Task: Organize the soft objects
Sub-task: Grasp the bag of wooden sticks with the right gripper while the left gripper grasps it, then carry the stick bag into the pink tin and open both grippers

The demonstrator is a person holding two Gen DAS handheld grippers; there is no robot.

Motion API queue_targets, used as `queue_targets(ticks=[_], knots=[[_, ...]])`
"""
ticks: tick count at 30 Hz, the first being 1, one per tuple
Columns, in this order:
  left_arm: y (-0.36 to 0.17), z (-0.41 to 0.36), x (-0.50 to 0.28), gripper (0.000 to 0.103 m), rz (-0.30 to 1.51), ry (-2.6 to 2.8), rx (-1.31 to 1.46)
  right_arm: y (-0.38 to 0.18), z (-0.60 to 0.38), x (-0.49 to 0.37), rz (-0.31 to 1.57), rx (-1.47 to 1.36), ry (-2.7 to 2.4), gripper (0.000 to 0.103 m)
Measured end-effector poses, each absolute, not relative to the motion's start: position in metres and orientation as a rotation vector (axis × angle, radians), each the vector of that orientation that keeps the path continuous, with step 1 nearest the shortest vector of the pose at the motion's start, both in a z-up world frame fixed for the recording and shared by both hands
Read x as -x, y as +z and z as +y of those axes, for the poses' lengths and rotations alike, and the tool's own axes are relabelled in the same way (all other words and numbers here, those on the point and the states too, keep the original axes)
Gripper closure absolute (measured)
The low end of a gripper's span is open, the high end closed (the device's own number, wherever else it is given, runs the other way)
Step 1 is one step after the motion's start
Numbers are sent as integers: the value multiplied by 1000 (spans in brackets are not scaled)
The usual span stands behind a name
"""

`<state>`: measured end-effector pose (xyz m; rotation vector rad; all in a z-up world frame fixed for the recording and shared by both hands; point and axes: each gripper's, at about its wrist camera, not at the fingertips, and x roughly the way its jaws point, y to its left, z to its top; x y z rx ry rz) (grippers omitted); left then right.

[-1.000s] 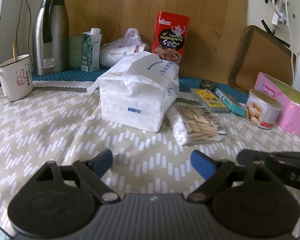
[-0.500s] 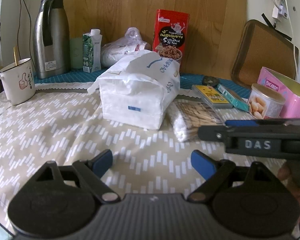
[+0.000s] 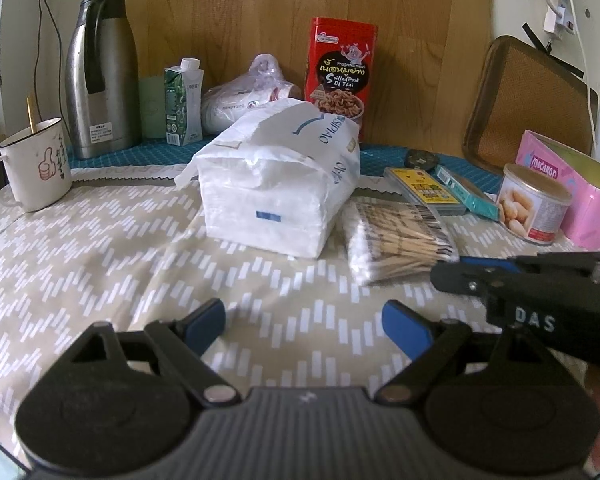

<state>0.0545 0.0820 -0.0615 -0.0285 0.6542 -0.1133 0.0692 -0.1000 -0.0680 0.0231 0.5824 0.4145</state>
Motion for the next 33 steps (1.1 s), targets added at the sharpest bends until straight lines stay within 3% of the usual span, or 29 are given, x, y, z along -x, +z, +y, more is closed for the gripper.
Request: queue_targets(ticks=[9, 16, 22, 33], knots=[[-60, 83, -53, 11, 651, -126, 49, -71, -129, -33, 588, -83, 406, 91], [-59, 97, -50, 8, 640, -233, 148, -72, -143, 19, 558, 25, 363, 91], [-49, 45, -36, 19, 703, -479, 153, -78, -165, 41, 517, -12, 285, 91], [-47, -87, -30, 56, 822, -756, 67, -88, -232, 81, 452, -40, 76, 90]])
